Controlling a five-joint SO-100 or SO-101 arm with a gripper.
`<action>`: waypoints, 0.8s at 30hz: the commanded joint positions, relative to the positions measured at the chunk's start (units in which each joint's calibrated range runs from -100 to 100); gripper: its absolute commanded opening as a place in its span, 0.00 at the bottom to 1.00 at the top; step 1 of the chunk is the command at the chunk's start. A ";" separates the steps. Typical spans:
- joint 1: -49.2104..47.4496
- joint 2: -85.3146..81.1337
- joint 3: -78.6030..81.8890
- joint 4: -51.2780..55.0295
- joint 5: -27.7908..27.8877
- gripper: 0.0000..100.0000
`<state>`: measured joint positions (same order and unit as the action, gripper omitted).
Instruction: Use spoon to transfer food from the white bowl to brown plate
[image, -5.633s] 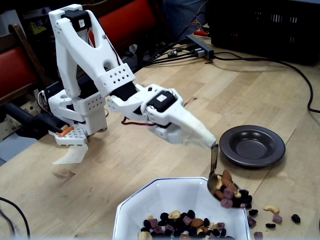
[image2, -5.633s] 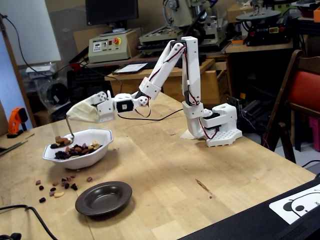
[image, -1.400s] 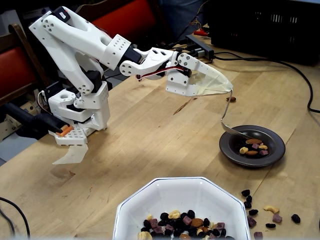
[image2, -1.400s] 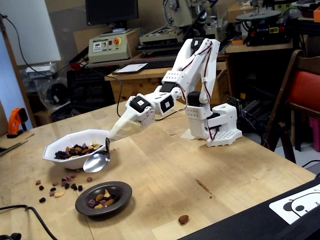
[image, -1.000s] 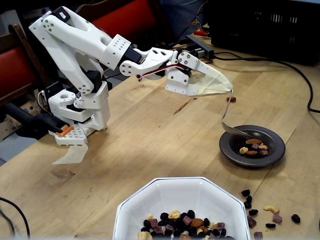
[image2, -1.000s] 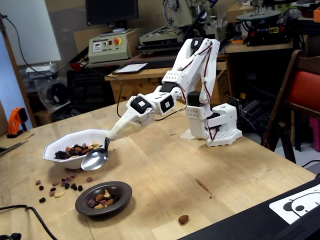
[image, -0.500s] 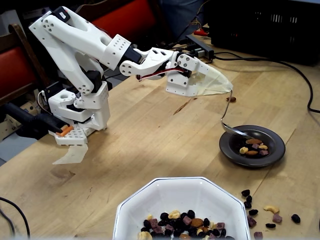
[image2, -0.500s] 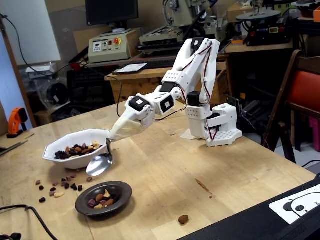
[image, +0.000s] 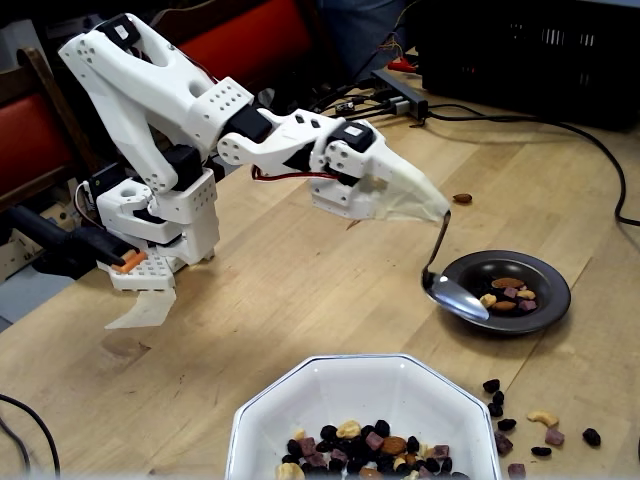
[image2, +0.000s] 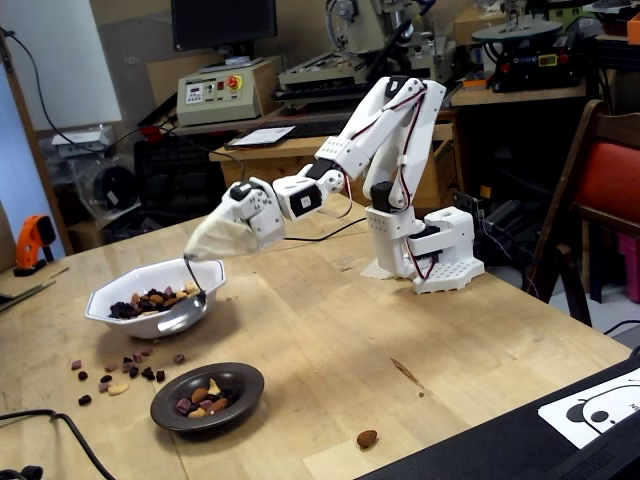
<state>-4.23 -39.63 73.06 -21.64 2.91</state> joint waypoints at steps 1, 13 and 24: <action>2.75 -9.28 -0.76 -0.18 -2.44 0.03; 6.75 -19.12 -1.03 7.33 -2.54 0.03; 6.46 -32.47 -1.03 25.67 -2.88 0.03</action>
<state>2.12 -65.22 73.06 0.84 0.12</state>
